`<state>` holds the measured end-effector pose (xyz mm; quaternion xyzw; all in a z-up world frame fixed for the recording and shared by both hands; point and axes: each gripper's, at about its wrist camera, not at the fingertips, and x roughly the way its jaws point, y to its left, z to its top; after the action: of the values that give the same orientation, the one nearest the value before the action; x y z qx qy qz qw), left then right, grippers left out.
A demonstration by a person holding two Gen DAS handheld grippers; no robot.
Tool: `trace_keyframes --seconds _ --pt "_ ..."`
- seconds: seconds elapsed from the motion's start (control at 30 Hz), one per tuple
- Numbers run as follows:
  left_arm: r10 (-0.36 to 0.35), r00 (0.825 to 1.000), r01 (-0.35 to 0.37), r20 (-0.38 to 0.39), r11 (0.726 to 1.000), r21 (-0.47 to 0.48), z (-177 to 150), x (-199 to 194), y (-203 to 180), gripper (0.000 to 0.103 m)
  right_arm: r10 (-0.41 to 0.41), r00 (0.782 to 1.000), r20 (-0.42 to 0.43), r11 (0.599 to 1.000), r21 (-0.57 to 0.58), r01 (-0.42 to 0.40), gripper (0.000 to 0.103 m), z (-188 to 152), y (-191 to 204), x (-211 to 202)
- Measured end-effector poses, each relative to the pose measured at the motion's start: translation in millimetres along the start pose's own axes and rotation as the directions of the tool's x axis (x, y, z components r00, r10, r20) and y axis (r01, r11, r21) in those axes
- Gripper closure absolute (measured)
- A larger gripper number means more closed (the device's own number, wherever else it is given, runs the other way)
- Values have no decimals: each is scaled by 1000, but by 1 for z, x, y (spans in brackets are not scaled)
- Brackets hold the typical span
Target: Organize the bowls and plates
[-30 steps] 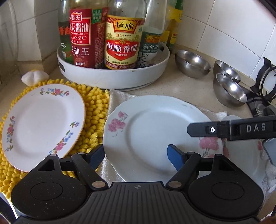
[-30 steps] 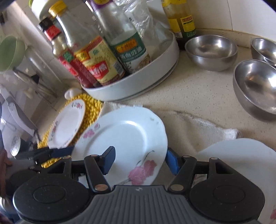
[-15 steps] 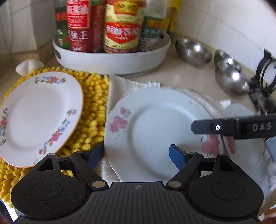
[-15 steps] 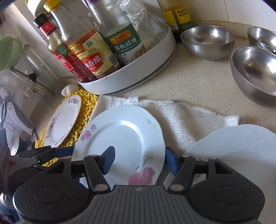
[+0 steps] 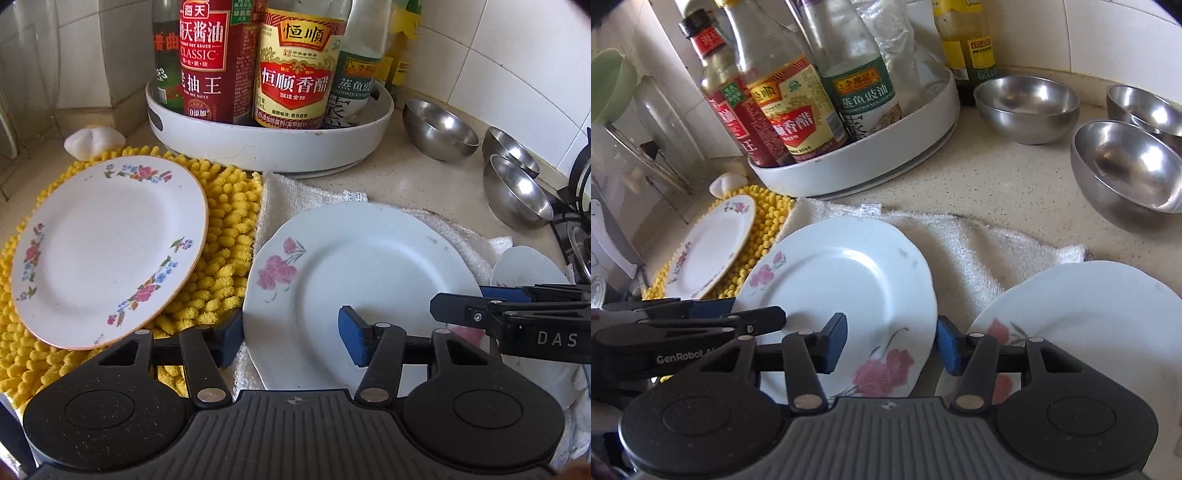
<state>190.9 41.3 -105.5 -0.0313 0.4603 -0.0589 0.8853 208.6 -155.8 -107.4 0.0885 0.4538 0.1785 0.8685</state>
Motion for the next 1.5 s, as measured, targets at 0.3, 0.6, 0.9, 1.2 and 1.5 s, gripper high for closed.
trace_keyframes --seconds 0.3,0.6,0.9,1.2,1.5 --pt "-11 1000 11 23 1000 -2 -1 -14 -1 39 16 999 49 1000 21 -18 36 -1 2 -17" --pt "-46 998 45 46 999 21 6 -21 -14 38 -2 994 112 999 51 -3 36 -1 -5 -44" --pt "-125 990 119 62 988 101 16 -22 -47 36 -82 980 182 989 136 58 36 -9 -25 -83" --pt "-223 974 211 40 957 197 22 -17 -93 34 -191 955 226 962 235 137 36 -29 -49 -123" --pt "-282 959 278 -27 917 286 16 -5 -136 34 -278 936 217 922 335 196 35 -56 -75 -144"
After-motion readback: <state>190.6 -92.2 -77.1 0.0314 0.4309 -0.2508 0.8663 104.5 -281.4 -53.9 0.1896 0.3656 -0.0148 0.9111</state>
